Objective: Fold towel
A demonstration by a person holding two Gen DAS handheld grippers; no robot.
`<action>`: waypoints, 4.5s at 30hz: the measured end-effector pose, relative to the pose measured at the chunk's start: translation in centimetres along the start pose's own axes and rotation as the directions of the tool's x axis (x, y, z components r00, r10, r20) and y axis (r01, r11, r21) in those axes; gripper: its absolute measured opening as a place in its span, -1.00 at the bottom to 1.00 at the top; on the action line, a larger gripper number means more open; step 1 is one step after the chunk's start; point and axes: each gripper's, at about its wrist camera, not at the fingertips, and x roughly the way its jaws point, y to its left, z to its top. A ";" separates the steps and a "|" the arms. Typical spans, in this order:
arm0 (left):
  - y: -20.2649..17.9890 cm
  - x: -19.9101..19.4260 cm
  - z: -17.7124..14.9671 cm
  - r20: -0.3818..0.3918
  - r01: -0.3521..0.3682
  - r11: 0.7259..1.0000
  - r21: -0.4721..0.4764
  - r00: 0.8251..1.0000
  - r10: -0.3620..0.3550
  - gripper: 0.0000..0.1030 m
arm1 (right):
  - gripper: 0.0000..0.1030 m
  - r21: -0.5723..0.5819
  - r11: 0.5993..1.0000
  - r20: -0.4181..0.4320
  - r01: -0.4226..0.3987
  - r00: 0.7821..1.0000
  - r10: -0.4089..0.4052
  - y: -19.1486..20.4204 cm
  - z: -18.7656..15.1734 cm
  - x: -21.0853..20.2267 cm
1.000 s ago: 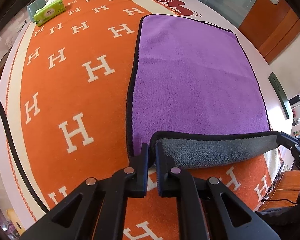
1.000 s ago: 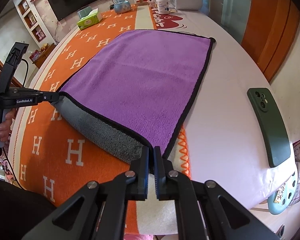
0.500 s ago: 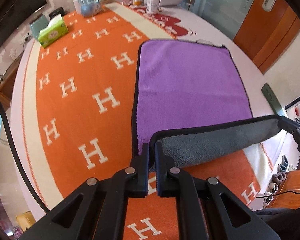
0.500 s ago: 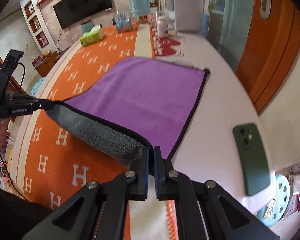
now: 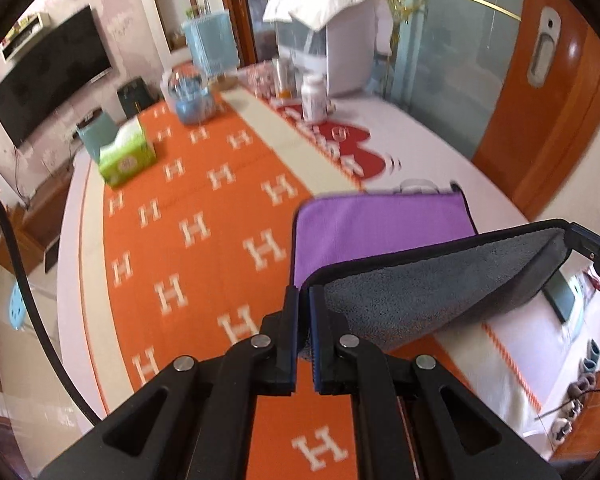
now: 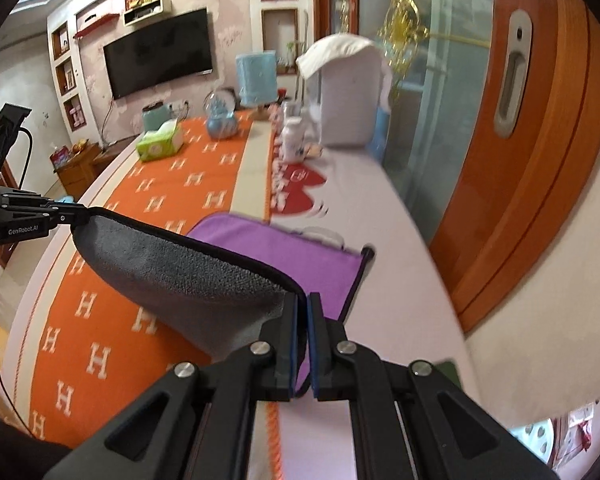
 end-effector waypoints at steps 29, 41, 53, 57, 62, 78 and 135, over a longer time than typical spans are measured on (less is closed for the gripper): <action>2.5 15.2 5.2 0.074 0.032 0.973 -0.227 0.997 -0.016 -0.34 | -0.32 -0.080 0.950 0.127 0.302 0.948 -0.291 -0.6 2.5 13.0; 3.7 11.5 2.8 0.025 -0.061 0.950 -0.305 0.997 0.072 0.17 | 0.21 -0.056 0.967 0.099 0.249 0.965 -0.242 -0.5 2.2 12.0; 1.8 1.8 -5.8 0.039 -0.134 0.894 -0.427 0.985 0.166 0.49 | 0.59 -0.047 0.997 -0.016 0.064 0.998 -0.065 0.2 -1.7 7.4; 0.6 -1.6 -9.0 0.030 -0.172 0.878 -0.447 0.978 0.207 0.55 | 0.80 -0.041 0.999 -0.023 0.018 1.000 -0.019 0.6 -3.2 4.7; -0.7 -6.0 -13.5 0.019 -0.189 0.843 -0.504 0.973 0.230 0.68 | 0.88 -0.061 0.998 -0.045 -0.013 0.999 0.010 1.5 -5.1 1.3; -1.6 -14.4 -24.0 -0.089 -0.240 0.755 -0.611 0.968 0.235 0.86 | 0.97 -0.038 0.980 -0.218 -0.198 0.958 0.185 6.7 -10.9 -5.0; -4.1 -23.7 -23.9 0.099 -0.287 0.824 -0.488 0.920 0.379 0.99 | 0.99 -0.001 0.982 -0.072 -0.190 0.979 0.190 15.8 -8.3 -17.6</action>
